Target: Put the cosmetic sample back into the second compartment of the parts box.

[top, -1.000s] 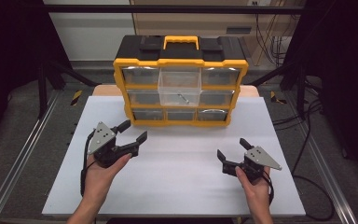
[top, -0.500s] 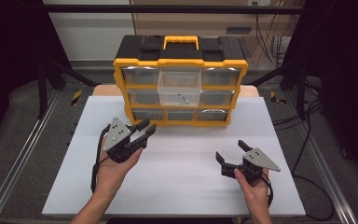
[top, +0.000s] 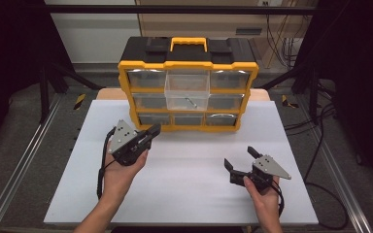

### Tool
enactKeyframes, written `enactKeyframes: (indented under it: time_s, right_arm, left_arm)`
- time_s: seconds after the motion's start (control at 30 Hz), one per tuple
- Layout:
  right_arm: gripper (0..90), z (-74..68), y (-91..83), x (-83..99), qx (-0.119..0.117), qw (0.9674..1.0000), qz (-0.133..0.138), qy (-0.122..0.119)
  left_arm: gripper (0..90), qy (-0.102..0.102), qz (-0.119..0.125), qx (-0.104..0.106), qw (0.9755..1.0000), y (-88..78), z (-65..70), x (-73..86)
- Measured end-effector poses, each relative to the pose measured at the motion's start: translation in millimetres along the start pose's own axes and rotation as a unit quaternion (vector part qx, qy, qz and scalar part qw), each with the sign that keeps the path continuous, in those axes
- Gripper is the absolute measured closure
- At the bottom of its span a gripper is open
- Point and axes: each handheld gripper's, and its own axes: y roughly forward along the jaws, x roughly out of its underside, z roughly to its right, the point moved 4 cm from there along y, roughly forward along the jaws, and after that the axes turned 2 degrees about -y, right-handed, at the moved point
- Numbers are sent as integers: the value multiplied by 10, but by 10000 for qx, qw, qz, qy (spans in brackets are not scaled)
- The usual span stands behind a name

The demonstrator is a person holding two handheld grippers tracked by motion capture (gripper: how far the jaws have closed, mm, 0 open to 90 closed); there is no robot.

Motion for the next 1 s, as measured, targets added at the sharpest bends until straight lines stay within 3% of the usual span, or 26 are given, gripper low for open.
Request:
enactKeyframes:
  time_s: [0.3,0.6,1.0]
  right_arm:
    - [48,46,-12,-5,45,10000,17,37]
    - [48,6,-13,6,18,10000,-2,-97]
    - [45,2,-9,11,23,9999,25,-98]
  left_arm:
    - [895,-153,40,74,9998,27,-6,-69]
    - [894,-35,-13,-16,10000,58,10,-94]
    - [894,-65,-31,3,10000,121,30,-216]
